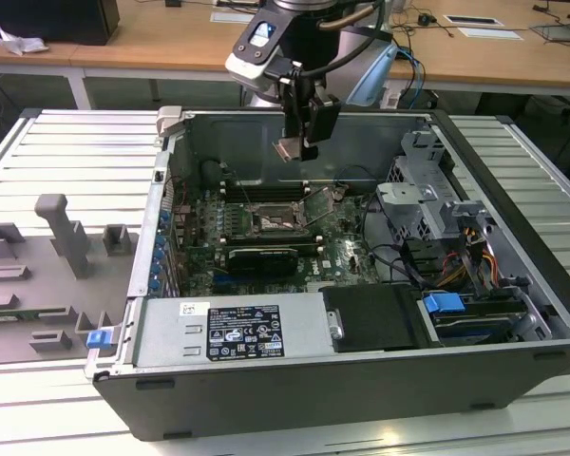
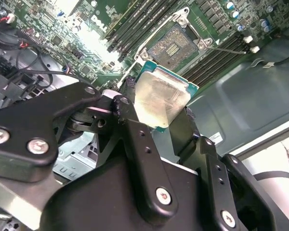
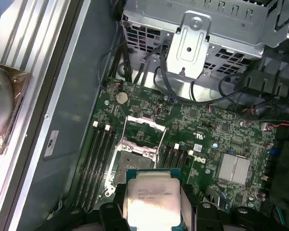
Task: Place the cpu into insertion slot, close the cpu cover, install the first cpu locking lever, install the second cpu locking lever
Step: 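Place the cpu into insertion slot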
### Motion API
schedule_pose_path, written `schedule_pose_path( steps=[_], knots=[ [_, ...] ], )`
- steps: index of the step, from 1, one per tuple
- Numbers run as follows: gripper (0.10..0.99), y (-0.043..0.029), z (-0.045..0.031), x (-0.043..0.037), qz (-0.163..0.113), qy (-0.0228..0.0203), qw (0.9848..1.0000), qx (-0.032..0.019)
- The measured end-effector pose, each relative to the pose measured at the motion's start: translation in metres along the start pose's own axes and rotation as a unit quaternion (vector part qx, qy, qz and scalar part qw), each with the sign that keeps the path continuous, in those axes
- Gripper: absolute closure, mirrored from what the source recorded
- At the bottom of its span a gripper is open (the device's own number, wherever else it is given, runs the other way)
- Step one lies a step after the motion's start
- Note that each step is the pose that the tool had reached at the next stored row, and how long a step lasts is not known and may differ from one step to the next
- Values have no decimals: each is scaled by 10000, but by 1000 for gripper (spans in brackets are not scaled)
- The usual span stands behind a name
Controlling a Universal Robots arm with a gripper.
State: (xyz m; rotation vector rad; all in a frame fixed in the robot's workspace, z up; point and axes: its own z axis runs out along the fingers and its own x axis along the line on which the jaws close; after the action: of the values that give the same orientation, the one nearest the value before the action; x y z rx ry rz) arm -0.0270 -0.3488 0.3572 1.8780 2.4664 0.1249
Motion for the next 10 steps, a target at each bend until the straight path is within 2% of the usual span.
schedule_pose_path(
  steps=[10],
  knots=[
    [557, -1, 6, 0, 409, -36, 9992, -7]
  ],
)
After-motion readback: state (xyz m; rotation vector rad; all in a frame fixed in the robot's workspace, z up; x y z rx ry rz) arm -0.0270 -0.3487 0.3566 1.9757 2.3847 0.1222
